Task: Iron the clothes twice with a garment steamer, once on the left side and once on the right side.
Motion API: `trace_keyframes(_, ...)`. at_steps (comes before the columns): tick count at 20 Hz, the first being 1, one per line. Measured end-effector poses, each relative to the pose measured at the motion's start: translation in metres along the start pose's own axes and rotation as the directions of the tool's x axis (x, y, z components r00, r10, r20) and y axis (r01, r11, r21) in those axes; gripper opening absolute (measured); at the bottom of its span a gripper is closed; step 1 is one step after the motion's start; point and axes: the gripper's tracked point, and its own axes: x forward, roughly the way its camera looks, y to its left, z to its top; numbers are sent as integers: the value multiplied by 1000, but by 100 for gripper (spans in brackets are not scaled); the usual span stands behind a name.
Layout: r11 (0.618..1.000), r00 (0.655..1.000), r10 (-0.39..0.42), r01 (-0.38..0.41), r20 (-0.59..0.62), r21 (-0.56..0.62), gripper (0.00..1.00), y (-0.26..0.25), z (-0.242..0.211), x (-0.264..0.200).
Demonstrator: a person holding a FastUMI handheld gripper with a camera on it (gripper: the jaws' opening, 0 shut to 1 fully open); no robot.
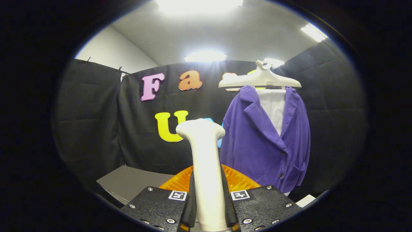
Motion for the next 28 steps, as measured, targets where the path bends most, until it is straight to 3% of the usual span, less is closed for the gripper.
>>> trace_keyframes(6,989,989,-140,142,38,-45,35,-67,22,16)
trace_keyframes(14,962,960,-273,272,55,25,35,-131,34,48)
trace_keyframes(28,963,961,-267,264,69,50,35,-136,16,72)
